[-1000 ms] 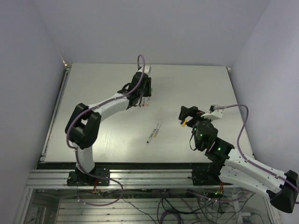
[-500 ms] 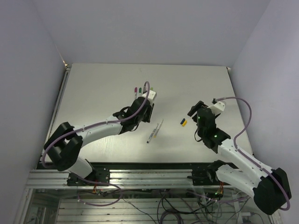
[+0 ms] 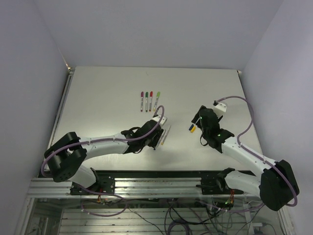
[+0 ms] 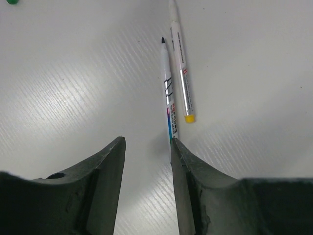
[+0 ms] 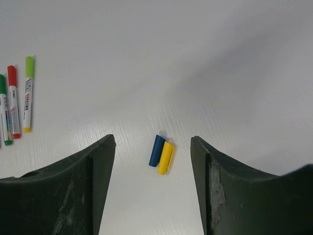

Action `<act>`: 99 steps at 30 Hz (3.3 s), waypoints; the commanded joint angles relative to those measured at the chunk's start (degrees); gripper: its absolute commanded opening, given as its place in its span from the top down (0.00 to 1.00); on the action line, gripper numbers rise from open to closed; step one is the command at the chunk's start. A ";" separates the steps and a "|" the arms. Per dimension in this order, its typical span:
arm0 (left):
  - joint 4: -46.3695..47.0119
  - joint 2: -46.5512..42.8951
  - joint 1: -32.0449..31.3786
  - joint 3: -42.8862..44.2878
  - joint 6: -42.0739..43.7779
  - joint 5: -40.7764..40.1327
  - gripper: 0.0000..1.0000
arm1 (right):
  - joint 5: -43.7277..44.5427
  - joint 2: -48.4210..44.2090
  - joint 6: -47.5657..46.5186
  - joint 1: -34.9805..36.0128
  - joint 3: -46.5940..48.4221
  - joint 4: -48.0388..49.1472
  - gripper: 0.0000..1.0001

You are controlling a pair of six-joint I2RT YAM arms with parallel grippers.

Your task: Insert the pens into the pen caps

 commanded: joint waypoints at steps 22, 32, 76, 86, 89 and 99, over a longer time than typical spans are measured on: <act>6.14 8.47 -2.08 0.72 0.93 -0.10 0.50 | -3.06 15.01 -0.40 -0.17 8.06 -0.20 0.51; 6.99 11.86 -2.12 2.60 0.94 0.68 0.50 | -3.49 17.66 -0.28 -0.21 9.08 -0.29 0.52; -16.74 26.83 1.67 15.28 1.08 4.20 0.93 | -8.32 21.71 1.04 -0.24 10.46 -2.68 0.54; -14.38 25.02 2.84 13.29 1.33 7.75 0.93 | -9.85 26.14 1.28 -0.25 11.60 -2.72 0.54; -13.73 23.47 3.28 12.78 1.36 7.83 0.93 | -10.00 26.84 1.19 -0.25 12.01 -2.40 0.55; -11.32 20.35 4.00 11.35 0.88 9.88 0.93 | -9.35 27.83 1.46 -0.25 12.79 -3.70 0.55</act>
